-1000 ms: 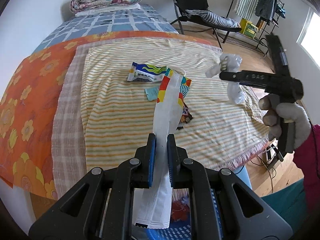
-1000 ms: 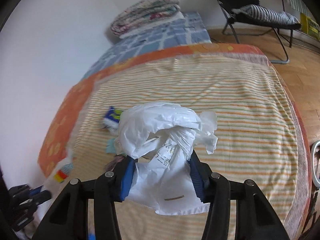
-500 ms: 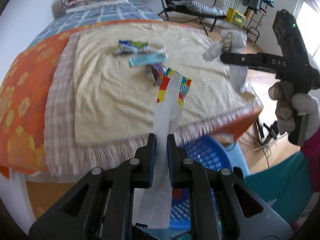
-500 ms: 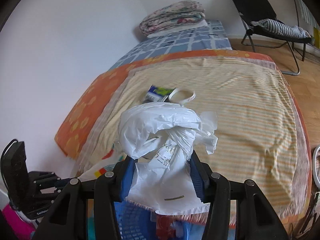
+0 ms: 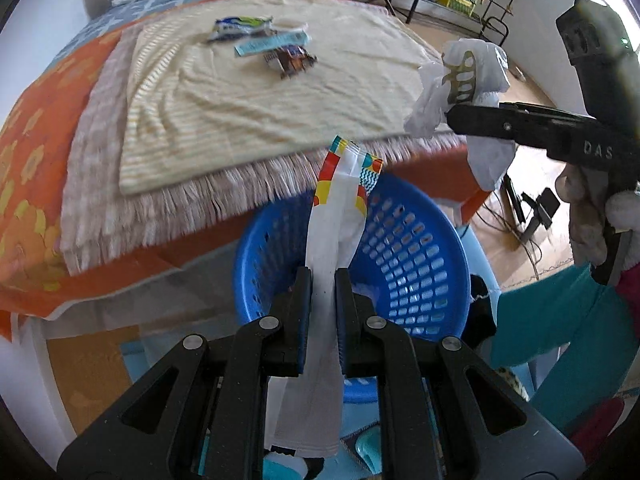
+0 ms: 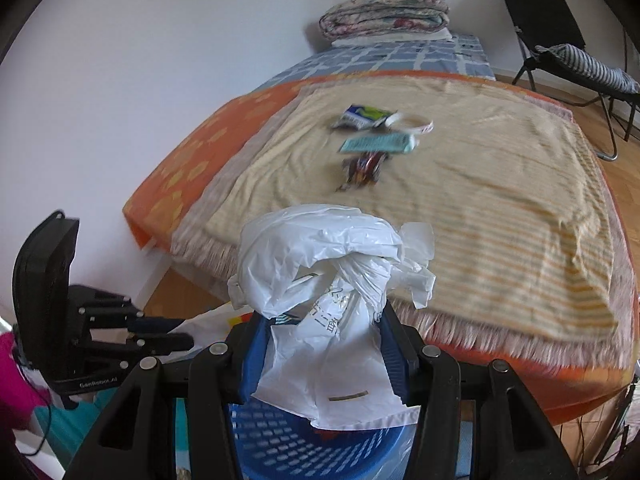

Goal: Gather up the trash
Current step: 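Carry the white tube in the left tool while the right tool carries the bag to the basket, then open both tools to drop the white tube and white bag into the blue basket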

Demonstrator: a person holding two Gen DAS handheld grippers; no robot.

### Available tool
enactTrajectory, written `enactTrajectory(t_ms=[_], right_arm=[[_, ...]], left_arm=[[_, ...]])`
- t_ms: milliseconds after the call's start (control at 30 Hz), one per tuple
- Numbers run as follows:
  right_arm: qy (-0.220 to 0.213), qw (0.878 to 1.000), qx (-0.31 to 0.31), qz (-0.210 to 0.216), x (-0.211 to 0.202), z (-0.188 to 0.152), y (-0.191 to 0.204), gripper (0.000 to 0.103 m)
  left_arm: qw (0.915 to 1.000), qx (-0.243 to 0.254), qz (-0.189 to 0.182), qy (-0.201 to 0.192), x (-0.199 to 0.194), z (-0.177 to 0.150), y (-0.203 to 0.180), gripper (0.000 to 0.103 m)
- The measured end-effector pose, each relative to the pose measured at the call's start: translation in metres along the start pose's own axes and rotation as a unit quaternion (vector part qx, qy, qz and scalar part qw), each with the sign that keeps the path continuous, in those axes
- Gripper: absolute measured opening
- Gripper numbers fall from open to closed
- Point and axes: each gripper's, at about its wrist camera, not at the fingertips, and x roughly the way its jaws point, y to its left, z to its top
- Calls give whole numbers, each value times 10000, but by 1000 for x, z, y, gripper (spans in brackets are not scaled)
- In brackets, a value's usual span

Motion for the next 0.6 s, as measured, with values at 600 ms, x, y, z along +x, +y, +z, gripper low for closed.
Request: enactTrajectory(t_ms=[600], right_arm=[[791,9968,-80,113,42,-57,21,55]], left_arm=[[9980,-36,130,618,41,-8,0,10]])
